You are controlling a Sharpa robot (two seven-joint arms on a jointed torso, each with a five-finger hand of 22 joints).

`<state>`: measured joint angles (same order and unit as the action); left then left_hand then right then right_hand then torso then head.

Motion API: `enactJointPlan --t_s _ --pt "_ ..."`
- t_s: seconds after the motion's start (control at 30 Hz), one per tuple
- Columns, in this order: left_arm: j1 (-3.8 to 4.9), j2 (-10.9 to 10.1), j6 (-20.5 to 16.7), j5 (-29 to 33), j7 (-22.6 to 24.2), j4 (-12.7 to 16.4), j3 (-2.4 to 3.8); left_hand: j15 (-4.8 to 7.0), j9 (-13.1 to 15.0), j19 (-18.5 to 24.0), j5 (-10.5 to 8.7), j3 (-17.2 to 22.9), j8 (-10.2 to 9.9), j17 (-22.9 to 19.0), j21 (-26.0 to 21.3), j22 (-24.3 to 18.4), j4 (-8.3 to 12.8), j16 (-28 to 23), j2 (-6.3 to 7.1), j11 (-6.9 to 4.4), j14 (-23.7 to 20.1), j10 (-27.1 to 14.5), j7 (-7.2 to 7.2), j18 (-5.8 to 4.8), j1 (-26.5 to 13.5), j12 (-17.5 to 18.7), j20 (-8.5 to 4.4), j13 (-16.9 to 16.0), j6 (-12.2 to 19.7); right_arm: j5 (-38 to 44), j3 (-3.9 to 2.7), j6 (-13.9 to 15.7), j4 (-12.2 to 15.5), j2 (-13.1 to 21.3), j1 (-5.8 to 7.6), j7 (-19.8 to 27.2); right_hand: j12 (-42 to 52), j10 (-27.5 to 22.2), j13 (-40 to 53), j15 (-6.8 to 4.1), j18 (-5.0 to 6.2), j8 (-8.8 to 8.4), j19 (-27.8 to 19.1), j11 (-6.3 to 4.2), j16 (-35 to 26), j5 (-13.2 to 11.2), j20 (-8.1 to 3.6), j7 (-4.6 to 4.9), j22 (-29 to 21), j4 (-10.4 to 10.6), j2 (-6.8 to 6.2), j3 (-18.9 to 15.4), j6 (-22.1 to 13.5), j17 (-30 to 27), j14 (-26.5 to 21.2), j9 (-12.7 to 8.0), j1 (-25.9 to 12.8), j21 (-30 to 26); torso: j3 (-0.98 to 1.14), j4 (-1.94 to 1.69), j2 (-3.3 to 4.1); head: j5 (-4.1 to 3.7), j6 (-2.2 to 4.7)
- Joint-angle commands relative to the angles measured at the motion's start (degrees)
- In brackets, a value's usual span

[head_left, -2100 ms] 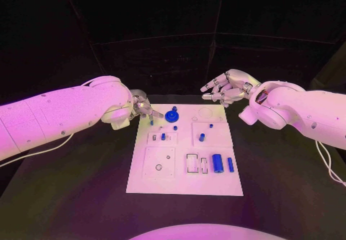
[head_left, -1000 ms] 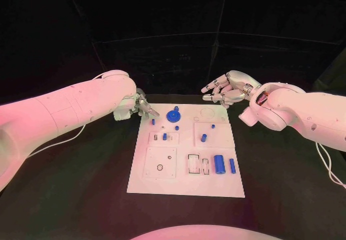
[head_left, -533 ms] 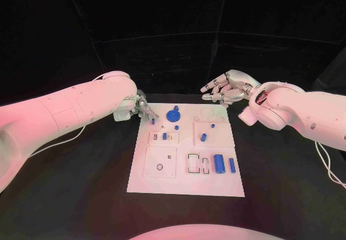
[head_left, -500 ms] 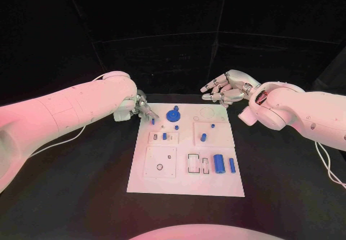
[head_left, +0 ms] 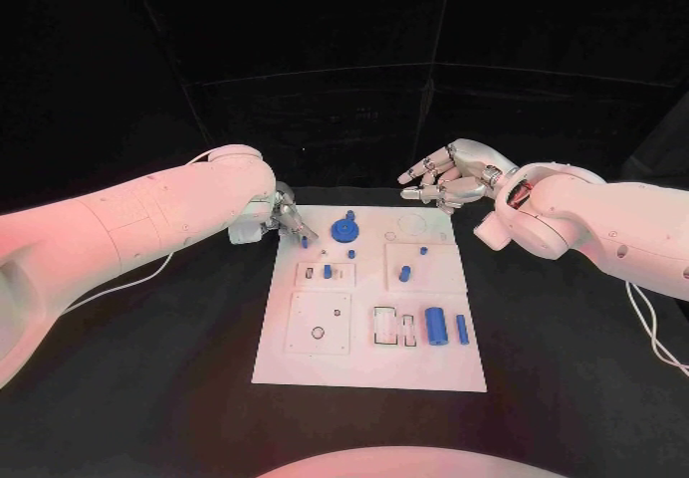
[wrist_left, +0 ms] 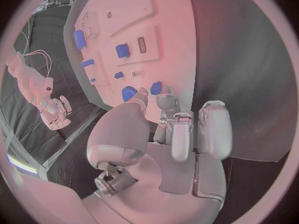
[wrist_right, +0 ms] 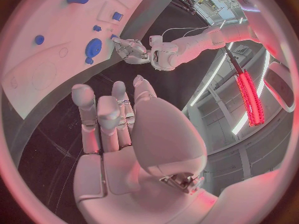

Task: Assemble the parts on the task board

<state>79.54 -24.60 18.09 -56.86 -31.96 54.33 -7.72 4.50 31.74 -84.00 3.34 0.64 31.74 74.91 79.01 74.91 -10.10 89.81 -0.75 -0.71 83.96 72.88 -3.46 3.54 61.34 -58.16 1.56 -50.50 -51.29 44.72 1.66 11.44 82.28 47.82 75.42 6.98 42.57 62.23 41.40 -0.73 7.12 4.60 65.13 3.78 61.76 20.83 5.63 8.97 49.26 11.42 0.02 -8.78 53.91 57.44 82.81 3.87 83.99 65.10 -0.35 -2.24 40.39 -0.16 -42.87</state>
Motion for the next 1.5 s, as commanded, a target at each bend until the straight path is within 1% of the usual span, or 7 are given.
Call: enactJointPlan --t_s 0.03,0.5,0.7,0.83,1.07,1.2,1.5 --pt "0.06 0.2 0.4 -0.4 1.0 0.0 0.01 -0.2 -0.2 -1.1 -0.28 -0.1 -0.2 15.1 0.3 1.1 0.4 0.2 -0.3 0.04 6.0 -0.1 -0.13 -0.43 1.0 -0.2 0.3 0.1 -0.4 -0.2 -0.03 -0.4 0.0 -0.1 0.09 0.5 -0.4 -0.4 -0.1 0.12 1.05 0.14 -0.4 -0.08 -0.3 -0.1 0.1 -0.13 -0.1 0.0 0.59 -0.2 -0.2 0.0 -0.2 0.0 0.1 -0.3 -0.02 0.02 0.03 -0.01 -0.06" --pt "-0.04 0.4 -1.3 -0.4 2.0 -0.2 0.0 -0.24 -1.3 -1.0 -0.25 1.7 -0.6 15.1 0.0 0.9 3.0 0.2 -3.59 0.07 6.0 -0.3 -0.19 -0.37 5.5 0.0 0.35 0.7 -0.4 -0.2 -0.03 -0.4 0.1 -0.1 0.09 0.6 -0.4 -0.4 -0.2 0.11 1.05 0.15 -0.4 -0.08 -0.3 -0.1 0.11 -0.14 -0.1 0.0 0.68 -0.1 -0.2 0.1 -0.2 0.0 0.2 -0.3 0.01 0.0 0.0 -0.16 -0.23" --pt "-0.05 0.5 -1.3 -0.4 2.2 -0.3 0.0 0.01 -1.9 -1.0 -0.46 5.1 -1.0 15.1 -0.1 0.8 5.8 0.2 -6.04 -0.26 6.0 -0.6 0.15 -0.34 9.5 0.2 0.18 1.0 -0.1 -0.2 -0.03 -0.5 0.1 -0.1 0.09 0.6 -0.4 -0.4 -0.2 0.11 1.05 0.16 -0.4 -0.09 -0.3 0.0 0.11 -0.14 -0.1 0.0 0.69 -0.1 -0.2 0.1 -0.2 0.0 0.2 -0.3 -0.01 0.02 -0.01 -0.2 -0.4" --pt "-0.05 0.3 -1.8 -0.4 2.8 -0.2 0.0 0.22 -2.3 -1.0 -0.43 11.4 -1.2 15.1 -0.1 1.0 9.8 0.2 -7.48 -0.38 6.0 -0.8 0.19 -0.35 13.4 0.6 -0.14 1.2 0.3 -0.2 -0.03 -0.5 0.1 -0.1 0.09 0.5 -0.4 -0.4 -0.2 0.11 1.06 0.16 -0.4 -0.09 -0.3 0.0 0.11 -0.14 -0.1 0.0 0.71 -0.1 -0.2 0.1 -0.2 0.0 0.2 -0.3 -0.01 0.0 -0.02 -0.2 -0.34" --pt "-0.05 -1.6 -4.5 0.6 4.4 2.3 0.0 -0.23 -2.1 -1.1 -0.21 25.8 0.5 15.1 -0.1 1.1 13.5 0.2 -3.71 -0.48 6.0 0.1 -0.08 -0.37 8.2 0.7 0.15 1.7 0.1 -0.2 -0.03 -0.7 0.1 0.0 0.09 0.5 -0.5 -0.3 -0.3 0.11 1.06 0.18 -0.4 -0.09 -0.3 0.1 0.11 -0.14 -0.1 0.0 0.73 -0.1 -0.2 0.1 -0.2 0.0 0.2 -0.4 -0.02 -0.12 -0.08 -0.28 -0.32" --pt "-0.03 -4.5 -8.3 1.5 5.4 6.6 0.01 -0.08 -1.8 -1.1 -0.5 32.8 1.8 15.1 -0.3 1.1 14.9 0.2 -1.16 -0.38 6.0 0.6 0.02 -0.35 4.5 0.8 0.18 2.1 0.0 -0.2 -0.03 -0.7 0.1 0.2 0.1 0.5 -0.5 -0.3 -0.3 0.1 1.06 0.18 -0.4 -0.1 -0.3 0.1 0.11 -0.14 -0.1 0.0 0.73 -0.1 -0.2 0.1 -0.2 0.0 0.3 -0.4 0.01 -0.33 -0.24 -0.34 -0.35" --pt "-0.06 -10.4 -15.0 3.2 6.8 16.9 -0.03 0.05 -1.6 -1.2 -0.17 37.4 3.0 15.1 -0.2 1.3 15.8 0.2 0.31 -0.44 6.0 1.1 0.25 -0.37 2.2 0.8 0.07 2.3 -0.2 -0.3 -0.02 -0.7 0.0 0.2 0.1 0.5 -0.5 -0.3 -0.3 0.1 1.06 0.18 -0.4 -0.1 -0.3 0.1 0.11 -0.14 -0.1 0.0 0.73 -0.1 -0.2 0.1 -0.2 0.0 0.3 -0.4 -0.01 -0.58 -0.42 -0.32 -0.33"
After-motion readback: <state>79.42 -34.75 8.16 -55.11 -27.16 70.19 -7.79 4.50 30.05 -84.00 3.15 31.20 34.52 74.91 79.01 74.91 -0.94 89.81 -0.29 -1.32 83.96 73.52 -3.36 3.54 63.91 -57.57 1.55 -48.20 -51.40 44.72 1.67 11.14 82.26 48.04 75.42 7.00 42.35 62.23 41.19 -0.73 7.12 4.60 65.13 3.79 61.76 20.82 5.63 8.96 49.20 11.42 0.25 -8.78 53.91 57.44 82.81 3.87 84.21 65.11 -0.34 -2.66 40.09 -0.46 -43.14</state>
